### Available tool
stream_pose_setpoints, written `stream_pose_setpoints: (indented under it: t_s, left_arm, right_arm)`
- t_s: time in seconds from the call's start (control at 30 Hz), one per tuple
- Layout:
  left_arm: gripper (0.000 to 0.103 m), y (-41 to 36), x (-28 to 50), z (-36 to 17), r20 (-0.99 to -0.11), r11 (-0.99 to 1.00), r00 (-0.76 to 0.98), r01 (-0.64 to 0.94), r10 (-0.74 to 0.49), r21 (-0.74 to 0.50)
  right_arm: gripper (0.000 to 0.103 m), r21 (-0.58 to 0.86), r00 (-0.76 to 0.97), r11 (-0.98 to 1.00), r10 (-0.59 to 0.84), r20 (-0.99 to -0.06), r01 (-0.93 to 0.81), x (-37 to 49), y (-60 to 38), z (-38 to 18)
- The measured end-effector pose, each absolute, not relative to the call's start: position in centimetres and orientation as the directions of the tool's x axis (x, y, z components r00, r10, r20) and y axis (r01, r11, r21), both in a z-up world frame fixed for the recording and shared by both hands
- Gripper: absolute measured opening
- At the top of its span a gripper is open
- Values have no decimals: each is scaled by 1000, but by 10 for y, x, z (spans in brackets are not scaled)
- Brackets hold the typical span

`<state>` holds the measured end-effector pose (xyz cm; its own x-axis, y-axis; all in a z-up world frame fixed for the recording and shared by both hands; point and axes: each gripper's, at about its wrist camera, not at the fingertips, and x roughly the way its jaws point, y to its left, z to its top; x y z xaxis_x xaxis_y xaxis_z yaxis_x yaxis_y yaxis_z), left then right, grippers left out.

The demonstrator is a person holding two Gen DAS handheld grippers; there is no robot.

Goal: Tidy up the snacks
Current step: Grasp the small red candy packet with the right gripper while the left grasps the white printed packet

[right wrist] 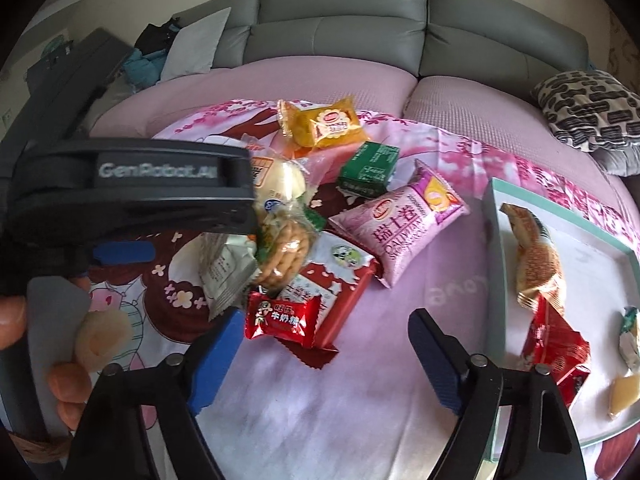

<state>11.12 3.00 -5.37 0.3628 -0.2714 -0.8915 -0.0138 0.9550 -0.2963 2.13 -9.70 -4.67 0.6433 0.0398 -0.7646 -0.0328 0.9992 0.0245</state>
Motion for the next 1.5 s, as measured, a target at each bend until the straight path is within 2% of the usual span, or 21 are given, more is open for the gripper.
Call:
stream_pose_setpoints:
  t_s: [0.1, 0.2, 0.23, 0.3, 0.47, 0.6, 0.93, 1.17, 1.5]
  left_arm:
    - [100, 27, 114, -57, -892, 952, 352, -10, -283, -305]
    - [93, 26, 115, -60, -894, 951, 344, -15, -285, -309]
    - [87, 26, 115, -61, -893, 949, 344, -16, -290, -315]
    - [78, 26, 115, -61, -888, 944, 343, -16, -306, -331]
    - [62, 23, 115, -61, -881, 937, 341, 0, -328, -349]
    - [60, 21, 116, -63, -880, 935, 337, -1, -335, -356]
    - [57, 22, 113, -62, -878, 934, 340, 3, -337, -358]
    - [56, 23, 111, -60, -877, 934, 344, 2, -336, -357]
    - [56, 21, 109, -59, -889, 945, 337, 15, -312, -326]
  right_arm:
    - [73, 31, 644, 998, 56, -763, -50, 23, -93, -47]
    - [63, 39, 640, 997, 71, -765, -64, 24, -91, -48]
    - [56, 40, 637, 997, 74, -767, -68, 24, -90, -48]
    - [51, 47, 625, 996, 84, -776, -75, 25, -89, -51]
    - [47, 73, 597, 995, 101, -796, -71, 26, -91, -55]
    - [47, 79, 585, 994, 106, -804, -71, 23, -92, -55]
    - [30, 120, 577, 991, 132, -806, -59, 17, -100, -56]
    - [25, 154, 590, 986, 157, -792, -56, 14, -106, -50]
    - [25, 170, 584, 984, 166, -795, -48, 17, -109, -51]
